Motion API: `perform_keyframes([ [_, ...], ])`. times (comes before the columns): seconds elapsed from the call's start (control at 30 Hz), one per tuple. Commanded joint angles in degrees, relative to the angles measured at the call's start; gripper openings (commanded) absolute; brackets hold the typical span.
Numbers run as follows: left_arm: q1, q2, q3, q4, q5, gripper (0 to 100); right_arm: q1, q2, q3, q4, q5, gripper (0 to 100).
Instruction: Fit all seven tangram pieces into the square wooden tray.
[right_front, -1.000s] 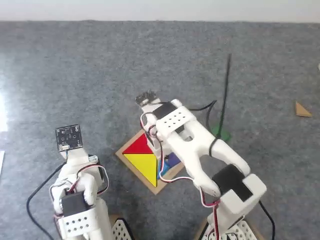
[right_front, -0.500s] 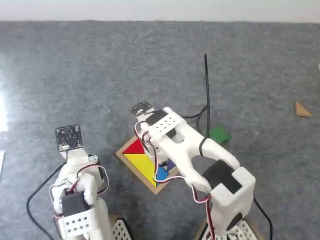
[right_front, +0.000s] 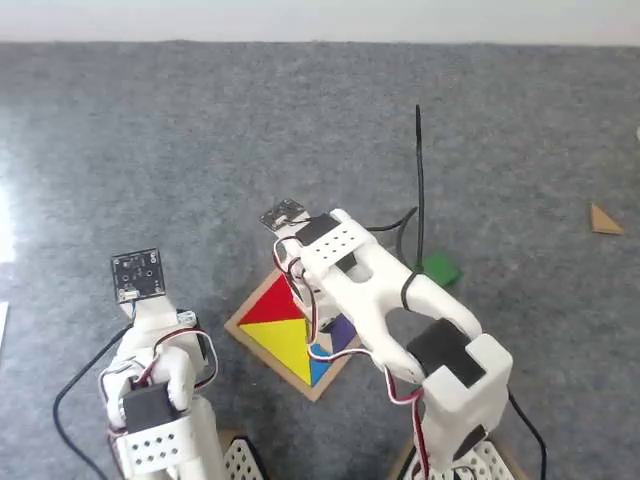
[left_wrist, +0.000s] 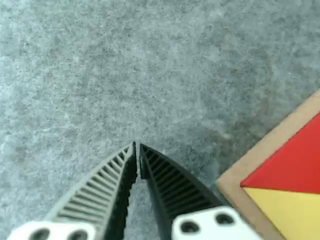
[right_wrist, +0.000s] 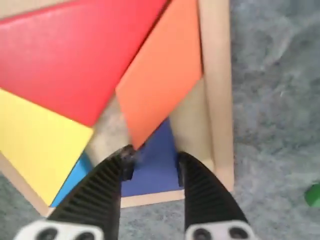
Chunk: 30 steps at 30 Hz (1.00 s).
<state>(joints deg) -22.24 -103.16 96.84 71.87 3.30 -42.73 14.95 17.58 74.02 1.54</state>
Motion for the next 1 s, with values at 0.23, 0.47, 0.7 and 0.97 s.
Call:
perform_keyframes([
  [0.23,-0.2,-1.1,-0.4,0.4,-0.3,1,-0.7,-16.5,0.0,7.0,2.6,0.7],
  [0.47,-0.2,-1.1,-0.4,0.4,-0.3,1,-0.1,-27.5,0.0,13.2,5.5,0.7],
  [0.7,-0.2,-1.1,-0.4,0.4,-0.3,1,9.3,-32.6,3.4,15.1,11.4,0.7],
  [0.97,-0.2,-1.1,-0.4,0.4,-0.3,1,6.6,-32.9,5.1,11.1,-0.4,9.0],
])
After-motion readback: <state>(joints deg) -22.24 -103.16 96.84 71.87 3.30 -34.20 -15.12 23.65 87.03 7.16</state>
